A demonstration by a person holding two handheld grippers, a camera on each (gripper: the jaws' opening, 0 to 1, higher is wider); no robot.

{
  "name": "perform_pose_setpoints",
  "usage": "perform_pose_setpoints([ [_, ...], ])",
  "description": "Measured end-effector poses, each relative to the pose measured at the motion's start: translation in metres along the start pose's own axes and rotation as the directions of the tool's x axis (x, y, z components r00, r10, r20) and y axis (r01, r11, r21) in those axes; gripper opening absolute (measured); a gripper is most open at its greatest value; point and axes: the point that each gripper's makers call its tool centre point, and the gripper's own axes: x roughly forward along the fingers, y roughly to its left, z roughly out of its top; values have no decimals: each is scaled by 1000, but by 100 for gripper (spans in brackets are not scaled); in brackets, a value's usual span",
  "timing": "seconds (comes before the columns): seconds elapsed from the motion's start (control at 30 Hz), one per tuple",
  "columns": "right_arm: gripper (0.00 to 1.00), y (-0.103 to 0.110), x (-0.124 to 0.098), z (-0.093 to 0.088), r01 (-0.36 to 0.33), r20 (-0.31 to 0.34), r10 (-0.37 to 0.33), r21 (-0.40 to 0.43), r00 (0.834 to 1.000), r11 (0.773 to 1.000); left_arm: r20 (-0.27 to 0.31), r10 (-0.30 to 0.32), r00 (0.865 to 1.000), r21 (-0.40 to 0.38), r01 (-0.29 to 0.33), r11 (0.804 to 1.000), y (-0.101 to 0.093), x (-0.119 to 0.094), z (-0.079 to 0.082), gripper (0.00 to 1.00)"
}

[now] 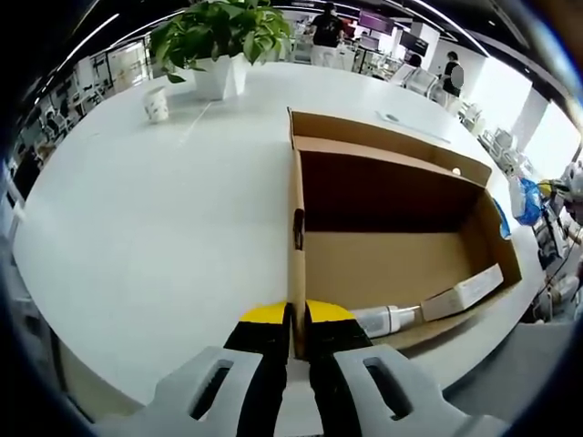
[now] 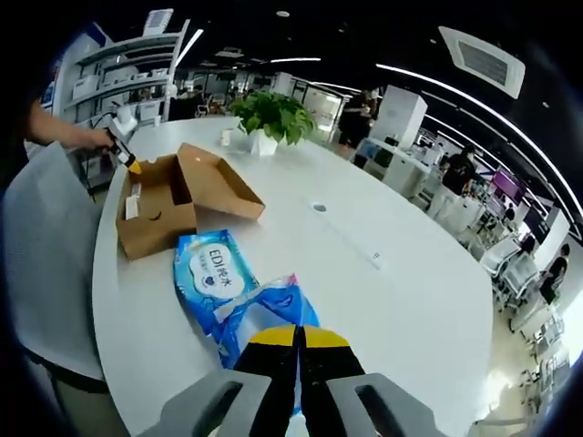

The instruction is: Operate the shoe box by opening the lid, removing the specified soft item, and placing it in the target area until the item is outside and the box remains undamaged.

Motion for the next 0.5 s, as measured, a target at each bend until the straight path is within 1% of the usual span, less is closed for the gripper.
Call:
perform_pose_setpoints([
  [0.33, 0, 0, 18, -42, -1, -78, 5, 47, 997, 999, -3, 4, 1000, 2, -4, 1000, 0, 0, 0, 3],
  [0.43, 0, -1, 23, -51, 5, -97, 0, 52, 995, 999, -3, 5, 1000, 2, -5, 1000, 0, 0, 0, 3],
  [0.47, 0, -1, 24, -52, 6, -94, -1, 55, 996, 998, -3, 5, 1000, 2, -5, 1000, 0, 0, 0, 3],
  [0.5, 0, -3, 25, -55, 12, -101, -5, 68, 995, 998, -3, 5, 1000, 2, -5, 1000, 0, 0, 0, 3],
])
